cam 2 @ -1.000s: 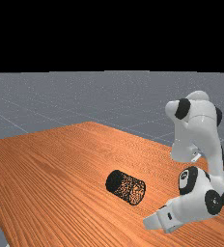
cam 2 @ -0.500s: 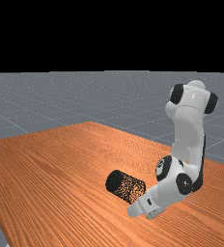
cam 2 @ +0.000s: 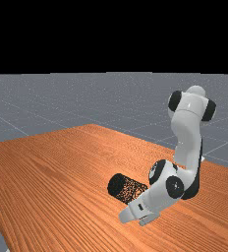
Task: Rotate the holder till the hole upward
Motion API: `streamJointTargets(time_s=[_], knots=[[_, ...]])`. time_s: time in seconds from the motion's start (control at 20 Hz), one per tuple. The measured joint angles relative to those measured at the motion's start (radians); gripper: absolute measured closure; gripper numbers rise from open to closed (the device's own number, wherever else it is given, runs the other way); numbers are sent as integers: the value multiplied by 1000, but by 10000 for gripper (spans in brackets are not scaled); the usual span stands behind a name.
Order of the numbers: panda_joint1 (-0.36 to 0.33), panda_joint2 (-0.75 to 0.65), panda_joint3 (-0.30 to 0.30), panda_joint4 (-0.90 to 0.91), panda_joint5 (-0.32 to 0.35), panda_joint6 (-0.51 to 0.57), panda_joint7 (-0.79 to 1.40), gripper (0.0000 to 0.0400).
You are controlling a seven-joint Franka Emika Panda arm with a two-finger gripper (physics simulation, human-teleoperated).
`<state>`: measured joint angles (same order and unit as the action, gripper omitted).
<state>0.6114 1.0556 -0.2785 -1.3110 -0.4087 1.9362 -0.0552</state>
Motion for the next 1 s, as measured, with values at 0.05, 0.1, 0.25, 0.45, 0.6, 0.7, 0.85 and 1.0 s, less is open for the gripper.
streamJointTargets(time_s=[0.05,0.1,0.25,0.45,0.6,0.7,0.85,1.0], knots=[[3,-26,1,-42,-1,22,8,0],[11,-46,0,-79,-5,36,19,0],[48,-102,-11,-187,-12,36,87,0],[75,-167,-6,-307,-34,76,93,0],[69,-180,-3,-332,-36,77,68,0],[79,-218,-26,-404,-80,146,92,0],[86,-273,-32,-429,-87,117,74,0],[88,-294,-34,-426,-80,98,72,0]])
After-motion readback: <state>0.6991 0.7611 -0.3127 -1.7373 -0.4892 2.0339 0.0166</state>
